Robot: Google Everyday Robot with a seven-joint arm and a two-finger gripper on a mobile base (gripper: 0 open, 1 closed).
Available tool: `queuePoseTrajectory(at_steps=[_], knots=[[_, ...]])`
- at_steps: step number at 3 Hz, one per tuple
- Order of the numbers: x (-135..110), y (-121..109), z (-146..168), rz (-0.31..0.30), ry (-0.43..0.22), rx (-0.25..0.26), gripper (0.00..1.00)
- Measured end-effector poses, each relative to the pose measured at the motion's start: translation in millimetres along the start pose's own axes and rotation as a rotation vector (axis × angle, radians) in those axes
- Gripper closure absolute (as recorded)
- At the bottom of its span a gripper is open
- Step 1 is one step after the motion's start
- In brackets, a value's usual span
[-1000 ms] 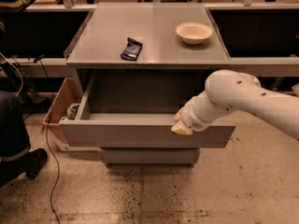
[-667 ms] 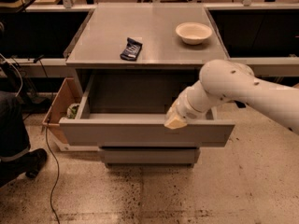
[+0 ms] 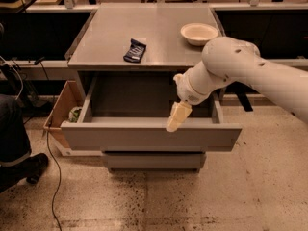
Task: Close top drawer
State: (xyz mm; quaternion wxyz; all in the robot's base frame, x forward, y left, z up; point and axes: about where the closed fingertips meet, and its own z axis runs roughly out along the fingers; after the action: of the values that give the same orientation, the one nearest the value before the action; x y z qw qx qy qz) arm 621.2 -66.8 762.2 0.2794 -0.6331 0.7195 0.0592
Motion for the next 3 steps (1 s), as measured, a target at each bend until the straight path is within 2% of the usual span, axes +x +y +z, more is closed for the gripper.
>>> queuePoseTrajectory(at_steps=[1, 2, 3], knots=[[3, 10, -29, 0.001, 0.012, -0.001, 0.18], [16, 35, -51, 0.023, 0.014, -0.017, 0.42], [35, 56, -59, 0.04, 0.006, -0.033, 0.65]])
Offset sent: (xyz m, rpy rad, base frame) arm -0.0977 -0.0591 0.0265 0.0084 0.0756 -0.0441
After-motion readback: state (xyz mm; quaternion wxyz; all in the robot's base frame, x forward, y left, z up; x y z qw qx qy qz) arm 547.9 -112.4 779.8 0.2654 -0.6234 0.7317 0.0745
